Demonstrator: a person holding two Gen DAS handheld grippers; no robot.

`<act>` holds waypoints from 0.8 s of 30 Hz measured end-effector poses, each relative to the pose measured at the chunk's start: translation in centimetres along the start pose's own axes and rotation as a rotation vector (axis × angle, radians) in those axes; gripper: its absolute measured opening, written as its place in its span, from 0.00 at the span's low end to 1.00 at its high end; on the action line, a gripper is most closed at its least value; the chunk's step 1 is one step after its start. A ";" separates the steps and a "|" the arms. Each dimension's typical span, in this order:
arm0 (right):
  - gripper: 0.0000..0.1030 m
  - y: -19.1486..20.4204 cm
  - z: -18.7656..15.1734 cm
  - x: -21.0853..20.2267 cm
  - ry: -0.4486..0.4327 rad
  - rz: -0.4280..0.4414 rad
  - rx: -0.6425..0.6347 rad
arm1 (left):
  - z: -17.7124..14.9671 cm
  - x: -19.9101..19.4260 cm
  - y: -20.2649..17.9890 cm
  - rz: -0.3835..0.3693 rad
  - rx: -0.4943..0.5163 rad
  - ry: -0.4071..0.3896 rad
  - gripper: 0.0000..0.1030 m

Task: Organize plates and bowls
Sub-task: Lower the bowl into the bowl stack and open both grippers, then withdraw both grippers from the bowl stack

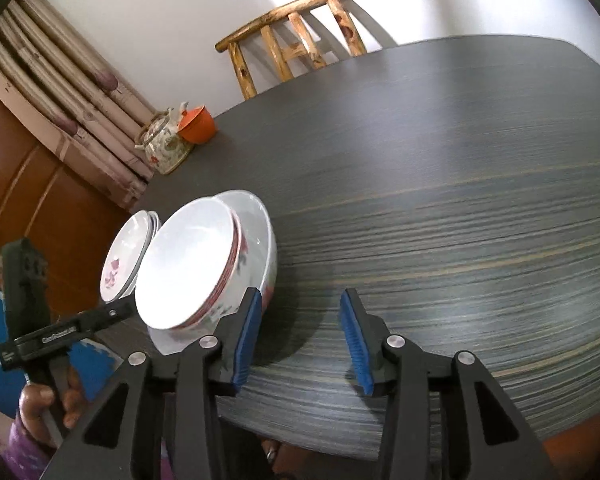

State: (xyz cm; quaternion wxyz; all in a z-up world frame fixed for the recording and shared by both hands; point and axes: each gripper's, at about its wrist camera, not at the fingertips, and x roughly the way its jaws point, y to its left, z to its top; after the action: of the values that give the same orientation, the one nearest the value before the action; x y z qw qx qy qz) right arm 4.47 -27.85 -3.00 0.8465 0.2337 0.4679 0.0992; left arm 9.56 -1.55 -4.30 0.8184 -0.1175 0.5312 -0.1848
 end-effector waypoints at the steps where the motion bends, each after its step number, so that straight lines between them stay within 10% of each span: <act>1: 0.39 0.1 0.0 0.1 0.005 0.007 0.001 | 0.0 0.1 0.1 -0.006 -0.003 0.000 0.38; 24: 0.39 0.6 1.9 4.1 0.106 0.004 -0.010 | 1.5 2.4 -0.2 0.031 0.052 0.062 0.43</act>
State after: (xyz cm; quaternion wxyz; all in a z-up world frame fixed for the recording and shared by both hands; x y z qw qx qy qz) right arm 8.28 -26.33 -4.91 0.8214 0.2249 0.5113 0.1155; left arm 11.79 -2.72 -5.62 0.8072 -0.0820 0.5530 -0.1895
